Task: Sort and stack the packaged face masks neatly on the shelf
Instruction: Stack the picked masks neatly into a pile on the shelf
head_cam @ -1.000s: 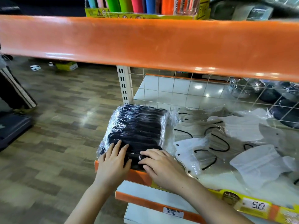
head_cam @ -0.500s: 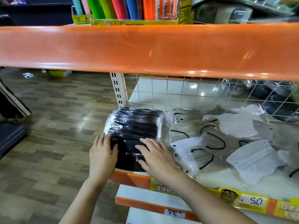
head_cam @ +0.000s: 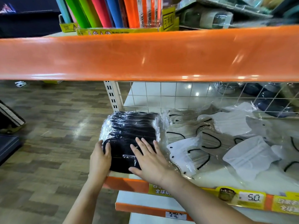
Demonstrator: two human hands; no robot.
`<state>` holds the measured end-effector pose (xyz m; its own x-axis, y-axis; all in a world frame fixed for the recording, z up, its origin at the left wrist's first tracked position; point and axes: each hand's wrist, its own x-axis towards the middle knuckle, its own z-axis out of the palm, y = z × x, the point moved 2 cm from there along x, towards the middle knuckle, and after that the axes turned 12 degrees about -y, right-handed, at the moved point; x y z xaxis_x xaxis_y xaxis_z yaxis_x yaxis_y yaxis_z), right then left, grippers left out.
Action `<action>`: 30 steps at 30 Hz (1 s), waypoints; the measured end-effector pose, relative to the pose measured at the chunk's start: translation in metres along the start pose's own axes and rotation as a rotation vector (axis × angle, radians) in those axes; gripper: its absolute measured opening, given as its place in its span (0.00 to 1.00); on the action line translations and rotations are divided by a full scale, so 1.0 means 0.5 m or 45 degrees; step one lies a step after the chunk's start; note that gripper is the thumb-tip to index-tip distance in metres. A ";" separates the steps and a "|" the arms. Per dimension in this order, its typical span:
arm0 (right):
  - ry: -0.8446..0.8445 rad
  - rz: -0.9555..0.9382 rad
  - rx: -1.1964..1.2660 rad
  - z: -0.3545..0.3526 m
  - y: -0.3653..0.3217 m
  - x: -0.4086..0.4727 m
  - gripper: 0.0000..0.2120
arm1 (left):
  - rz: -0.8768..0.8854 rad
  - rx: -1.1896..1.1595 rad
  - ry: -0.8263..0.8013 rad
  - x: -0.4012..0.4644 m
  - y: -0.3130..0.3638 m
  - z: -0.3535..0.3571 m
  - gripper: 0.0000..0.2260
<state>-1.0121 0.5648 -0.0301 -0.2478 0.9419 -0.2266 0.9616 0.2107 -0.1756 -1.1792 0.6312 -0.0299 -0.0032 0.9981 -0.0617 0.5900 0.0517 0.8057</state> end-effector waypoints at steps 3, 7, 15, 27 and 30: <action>0.030 -0.020 0.002 0.001 -0.004 0.003 0.37 | -0.013 -0.017 0.049 0.014 -0.002 -0.009 0.15; 0.025 -0.030 0.032 0.006 -0.003 0.002 0.41 | -0.067 -0.094 -0.013 0.040 -0.004 -0.017 0.15; -0.017 -0.046 0.049 0.009 0.004 0.014 0.40 | -0.036 -0.189 -0.010 0.054 -0.006 -0.016 0.17; 0.265 0.384 0.407 -0.013 0.043 0.004 0.38 | -0.043 -0.081 -0.046 0.064 0.002 0.003 0.18; 0.198 0.358 0.374 -0.003 0.030 0.006 0.40 | -0.054 0.052 -0.022 0.057 0.004 0.012 0.15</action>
<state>-0.9985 0.5713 -0.0318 0.0609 0.9850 -0.1615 0.9093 -0.1215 -0.3981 -1.1732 0.6593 -0.0337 -0.0153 0.9942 -0.1060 0.6219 0.0925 0.7776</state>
